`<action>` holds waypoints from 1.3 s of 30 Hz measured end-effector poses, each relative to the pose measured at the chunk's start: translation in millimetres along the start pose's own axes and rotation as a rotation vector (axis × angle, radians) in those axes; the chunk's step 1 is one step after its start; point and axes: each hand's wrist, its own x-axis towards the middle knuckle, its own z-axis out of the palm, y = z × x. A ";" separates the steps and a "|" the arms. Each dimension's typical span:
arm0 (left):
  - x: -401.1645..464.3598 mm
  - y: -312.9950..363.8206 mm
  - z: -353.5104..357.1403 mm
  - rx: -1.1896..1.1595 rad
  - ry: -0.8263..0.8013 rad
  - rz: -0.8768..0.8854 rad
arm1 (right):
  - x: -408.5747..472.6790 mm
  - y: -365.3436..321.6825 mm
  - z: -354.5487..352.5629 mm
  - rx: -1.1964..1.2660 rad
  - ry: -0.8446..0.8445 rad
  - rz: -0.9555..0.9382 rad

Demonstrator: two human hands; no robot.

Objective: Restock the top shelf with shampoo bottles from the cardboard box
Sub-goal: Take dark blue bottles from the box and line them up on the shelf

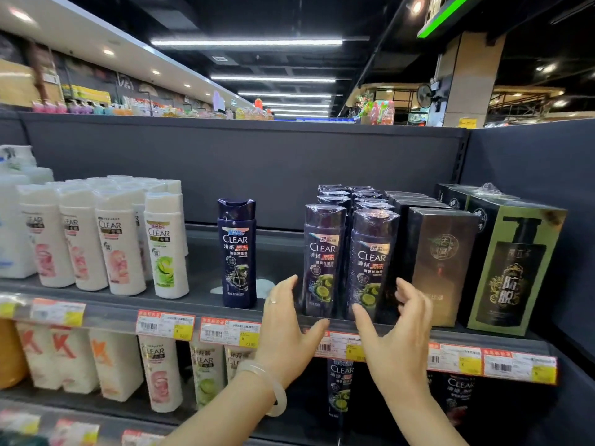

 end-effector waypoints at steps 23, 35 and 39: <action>16.2 -93.4 -139.5 0.054 0.369 -0.395 | -47.6 -91.9 110.6 0.153 -0.441 0.037; 52.9 -124.9 -141.8 0.129 0.214 -0.356 | -37.1 -119.7 170.1 -0.106 -0.205 0.278; 52.8 -123.7 -138.9 0.108 0.186 -0.321 | -38.2 -122.6 176.0 -0.205 -0.133 0.304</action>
